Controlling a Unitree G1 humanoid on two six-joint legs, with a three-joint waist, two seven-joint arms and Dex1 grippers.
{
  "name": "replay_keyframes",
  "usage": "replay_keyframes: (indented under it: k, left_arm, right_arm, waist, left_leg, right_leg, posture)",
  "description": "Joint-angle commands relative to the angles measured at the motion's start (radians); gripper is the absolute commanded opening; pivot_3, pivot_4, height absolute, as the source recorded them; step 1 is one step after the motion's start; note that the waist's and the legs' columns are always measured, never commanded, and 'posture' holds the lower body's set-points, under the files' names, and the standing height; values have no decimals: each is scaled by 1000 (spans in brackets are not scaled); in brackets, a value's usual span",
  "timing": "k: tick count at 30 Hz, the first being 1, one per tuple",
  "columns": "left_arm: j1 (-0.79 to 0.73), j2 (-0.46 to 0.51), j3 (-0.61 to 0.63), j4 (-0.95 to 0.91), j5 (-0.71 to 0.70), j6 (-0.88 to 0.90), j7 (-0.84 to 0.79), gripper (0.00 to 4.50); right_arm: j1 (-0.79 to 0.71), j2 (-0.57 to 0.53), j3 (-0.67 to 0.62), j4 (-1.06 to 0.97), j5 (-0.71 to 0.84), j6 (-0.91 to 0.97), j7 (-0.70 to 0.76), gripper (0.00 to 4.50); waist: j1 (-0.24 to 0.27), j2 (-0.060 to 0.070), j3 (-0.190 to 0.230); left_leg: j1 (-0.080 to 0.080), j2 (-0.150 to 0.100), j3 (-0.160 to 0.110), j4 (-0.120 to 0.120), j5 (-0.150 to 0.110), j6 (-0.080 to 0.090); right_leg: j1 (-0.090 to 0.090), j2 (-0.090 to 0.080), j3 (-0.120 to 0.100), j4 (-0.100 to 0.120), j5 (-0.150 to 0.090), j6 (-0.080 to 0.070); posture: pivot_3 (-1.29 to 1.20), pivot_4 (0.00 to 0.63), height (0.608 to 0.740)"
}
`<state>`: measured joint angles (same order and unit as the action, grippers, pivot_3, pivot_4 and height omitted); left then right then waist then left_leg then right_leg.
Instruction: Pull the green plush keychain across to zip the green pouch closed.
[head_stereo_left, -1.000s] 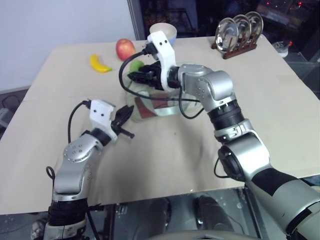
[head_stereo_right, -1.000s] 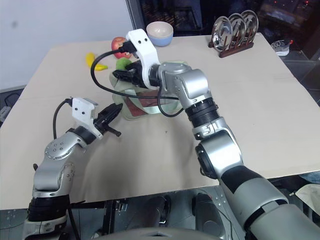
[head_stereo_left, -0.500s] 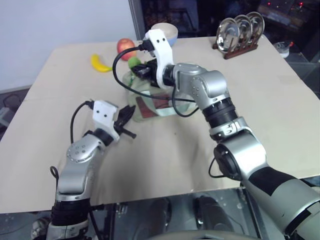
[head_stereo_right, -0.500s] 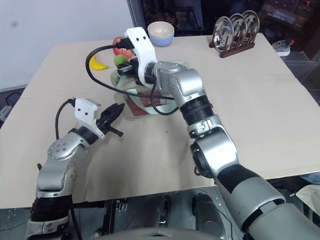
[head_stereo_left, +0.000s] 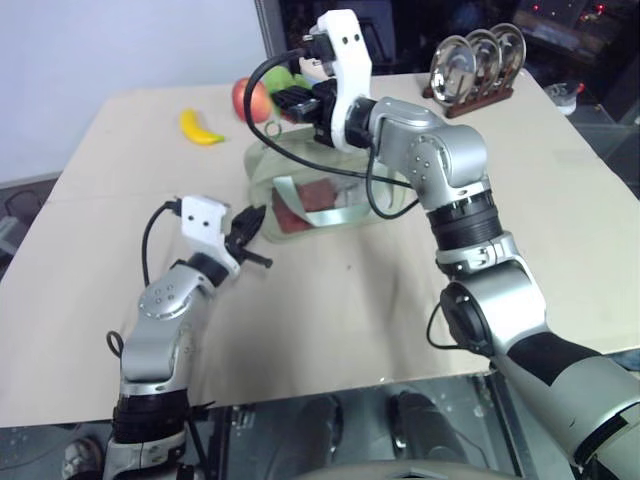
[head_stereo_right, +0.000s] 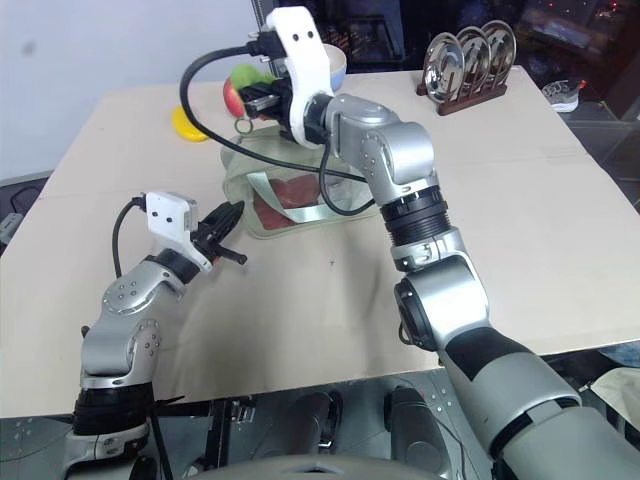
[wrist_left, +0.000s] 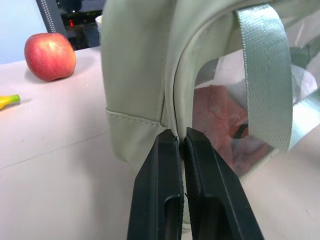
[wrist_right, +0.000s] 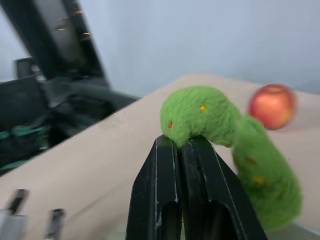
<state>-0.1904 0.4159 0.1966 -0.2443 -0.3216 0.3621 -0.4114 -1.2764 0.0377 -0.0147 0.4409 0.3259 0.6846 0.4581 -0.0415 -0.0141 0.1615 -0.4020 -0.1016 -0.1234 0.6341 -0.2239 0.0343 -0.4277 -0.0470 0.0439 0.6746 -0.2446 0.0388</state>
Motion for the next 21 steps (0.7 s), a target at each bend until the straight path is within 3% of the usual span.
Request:
replay_keyframes:
  k: [1, 8, 14, 21]
  left_arm:
    - [25, -4, 45, 47, -10, 26, 29, 0]
    - [11, -20, 86, 64, -41, 38, 85, 0]
    - [7, -30, 104, 70, -53, 57, 123, 0]
    - [-12, -35, 110, 73, -67, 61, 140, 0]
  right_arm:
    - [-11, -68, -37, -8, -61, -173, -56, 53]
    - [25, -162, -23, 114, -159, -344, -116, 53]
    - [45, -214, -45, 133, -182, -381, -162, 53]
    - [176, -245, -27, 244, -239, -416, -219, 53]
  waist:
    - [0, 0, 0]
    - [0, 0, 0]
    - [-14, 0, 0]
    - [-10, -1, -1]
  left_leg:
    - [0, 0, 0, 0, 0, 0]
    - [0, 0, 1, 1, 0, 0]
    - [2, 2, 4, 0, 0, 0]
    - [3, 1, 5, 1, 1, -1]
  right_leg:
    - [0, 0, 0, 0, 0, 0]
    - [0, 0, 1, 1, 0, 0]
    - [-1, 2, 4, 3, 0, 0]
    - [0, 1, 5, 4, 0, 0]
  posture:
    - [0, 150, 740]
    - [0, 150, 740]
    - [0, 150, 740]
    - [0, 150, 740]
